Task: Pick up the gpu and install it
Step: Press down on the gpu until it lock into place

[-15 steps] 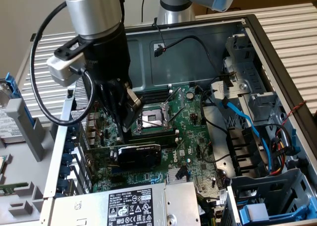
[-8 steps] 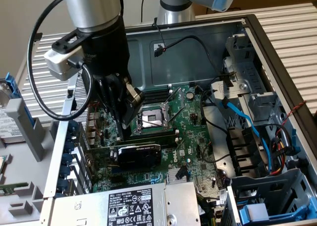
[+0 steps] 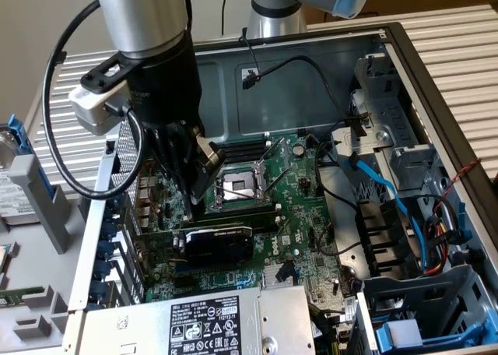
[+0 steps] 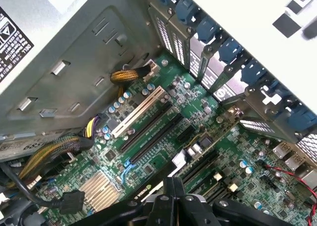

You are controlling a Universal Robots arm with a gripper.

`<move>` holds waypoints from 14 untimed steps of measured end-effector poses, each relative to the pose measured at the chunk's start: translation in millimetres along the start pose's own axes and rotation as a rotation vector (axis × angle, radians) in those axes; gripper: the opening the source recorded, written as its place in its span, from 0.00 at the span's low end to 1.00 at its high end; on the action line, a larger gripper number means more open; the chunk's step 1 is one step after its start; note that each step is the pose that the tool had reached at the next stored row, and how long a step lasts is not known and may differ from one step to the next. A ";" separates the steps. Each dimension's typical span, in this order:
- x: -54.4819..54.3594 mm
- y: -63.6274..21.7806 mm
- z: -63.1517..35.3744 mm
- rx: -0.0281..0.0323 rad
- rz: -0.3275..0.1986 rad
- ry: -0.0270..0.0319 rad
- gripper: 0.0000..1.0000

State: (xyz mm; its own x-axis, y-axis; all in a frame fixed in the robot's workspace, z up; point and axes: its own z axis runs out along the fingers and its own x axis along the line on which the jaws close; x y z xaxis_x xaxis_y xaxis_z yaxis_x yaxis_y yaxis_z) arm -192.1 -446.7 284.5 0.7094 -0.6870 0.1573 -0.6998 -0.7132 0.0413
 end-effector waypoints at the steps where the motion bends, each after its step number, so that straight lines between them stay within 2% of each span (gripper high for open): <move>1: 0.0 0.0 0.0 0.0000 0.000 0.0000 0.11; 4: -0.1 0.1 0.1 -0.0002 0.000 -0.0001 0.11; 5: 0.3 0.6 0.5 -0.0033 -0.001 -0.0036 0.11; 7: 2.4 2.1 2.1 -0.0138 -0.003 -0.0141 0.11; 9: 4.3 2.9 3.9 -0.0198 -0.004 -0.0207 0.11; 12: 4.9 3.3 4.0 -0.0193 -0.004 -0.0220 0.11; 13: 5.7 3.6 4.2 -0.0144 -0.004 -0.0270 0.11; 14: 6.5 3.8 4.5 -0.0039 -0.002 -0.0371 0.11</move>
State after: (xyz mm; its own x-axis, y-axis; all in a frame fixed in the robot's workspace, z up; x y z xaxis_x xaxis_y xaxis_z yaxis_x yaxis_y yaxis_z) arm -189.8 -454.5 281.2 0.7137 -0.6900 0.1205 -0.6983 -0.7144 0.0455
